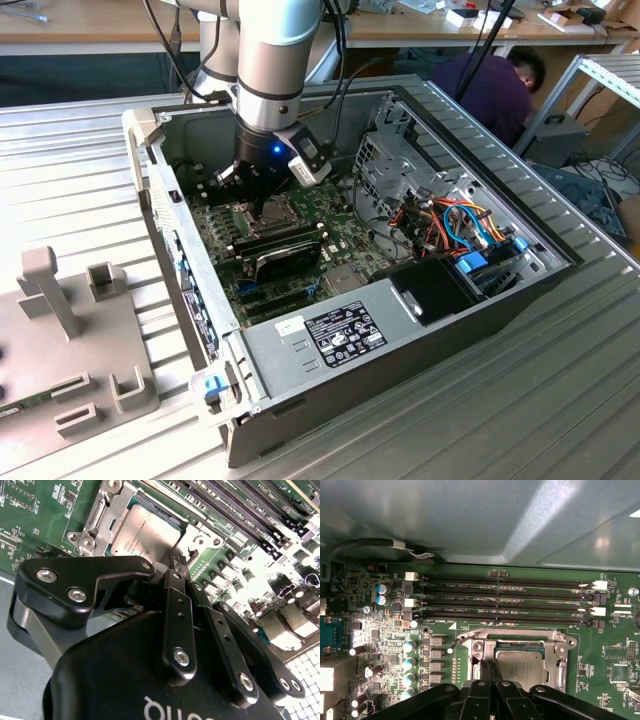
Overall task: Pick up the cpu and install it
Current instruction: 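Close the cpu cover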
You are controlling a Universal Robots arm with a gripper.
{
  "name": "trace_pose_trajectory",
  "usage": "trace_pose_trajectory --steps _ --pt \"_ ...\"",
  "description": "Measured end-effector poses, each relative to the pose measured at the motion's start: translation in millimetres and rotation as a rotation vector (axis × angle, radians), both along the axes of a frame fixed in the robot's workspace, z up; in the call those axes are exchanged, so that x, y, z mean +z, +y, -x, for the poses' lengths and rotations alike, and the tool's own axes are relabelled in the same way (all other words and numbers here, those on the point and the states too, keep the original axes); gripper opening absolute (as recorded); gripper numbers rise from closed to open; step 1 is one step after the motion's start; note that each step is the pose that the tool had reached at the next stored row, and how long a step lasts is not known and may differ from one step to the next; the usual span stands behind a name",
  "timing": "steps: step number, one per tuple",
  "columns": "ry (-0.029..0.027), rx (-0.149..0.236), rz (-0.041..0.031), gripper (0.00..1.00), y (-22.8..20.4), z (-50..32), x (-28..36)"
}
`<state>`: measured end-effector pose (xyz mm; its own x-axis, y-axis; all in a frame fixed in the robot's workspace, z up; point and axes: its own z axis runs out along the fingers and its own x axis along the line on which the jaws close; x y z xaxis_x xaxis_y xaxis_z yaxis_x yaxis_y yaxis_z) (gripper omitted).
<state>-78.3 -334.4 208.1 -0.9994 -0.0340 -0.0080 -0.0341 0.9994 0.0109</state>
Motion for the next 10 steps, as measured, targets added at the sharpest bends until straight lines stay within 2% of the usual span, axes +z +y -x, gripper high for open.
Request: trace_pose_trajectory --steps 10 --pt "0.0001 0.000 0.0002 0.11 0.0 0.0 -0.6"
